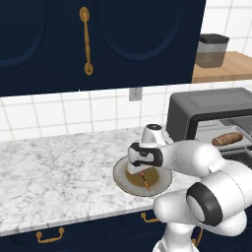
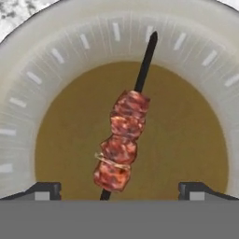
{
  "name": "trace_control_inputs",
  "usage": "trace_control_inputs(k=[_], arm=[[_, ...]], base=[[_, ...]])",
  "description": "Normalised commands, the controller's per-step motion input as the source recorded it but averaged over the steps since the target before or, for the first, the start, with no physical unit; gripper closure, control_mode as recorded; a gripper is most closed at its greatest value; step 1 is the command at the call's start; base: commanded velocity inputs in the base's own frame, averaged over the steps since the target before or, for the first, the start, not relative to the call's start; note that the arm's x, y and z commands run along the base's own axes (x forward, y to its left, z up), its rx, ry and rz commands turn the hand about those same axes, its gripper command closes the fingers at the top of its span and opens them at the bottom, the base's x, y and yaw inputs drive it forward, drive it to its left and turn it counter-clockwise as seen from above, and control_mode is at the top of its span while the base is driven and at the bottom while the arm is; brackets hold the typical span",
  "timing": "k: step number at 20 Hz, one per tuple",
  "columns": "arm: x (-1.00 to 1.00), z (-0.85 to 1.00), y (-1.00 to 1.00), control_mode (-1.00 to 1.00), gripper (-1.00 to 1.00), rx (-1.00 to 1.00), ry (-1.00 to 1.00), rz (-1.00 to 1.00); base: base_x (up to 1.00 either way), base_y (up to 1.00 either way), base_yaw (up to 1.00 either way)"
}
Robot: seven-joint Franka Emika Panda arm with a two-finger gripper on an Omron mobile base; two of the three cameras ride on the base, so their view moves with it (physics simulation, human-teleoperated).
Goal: Pick up the kebab skewer and baguette bread, and place them inside the toaster oven. Close the toaster oven door and start by setting the timer.
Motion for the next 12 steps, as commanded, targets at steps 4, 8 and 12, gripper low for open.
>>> trace_control_inputs(k=[4,8,12], arm=[[0.38,-0.37,0.08,-1.00,-1.00,-0.03,0.00,0.04],[0.28,-0.25,0.00,-1.00,-1.00,0.00,0.00,0.02],[0.04,-0.21,0.06,-1.00,-1.00,0.00,0.04,0.00]], base=[[0.00,0.00,0.00],[0.00,0.00,0.00],[0.00,0.00,0.00]])
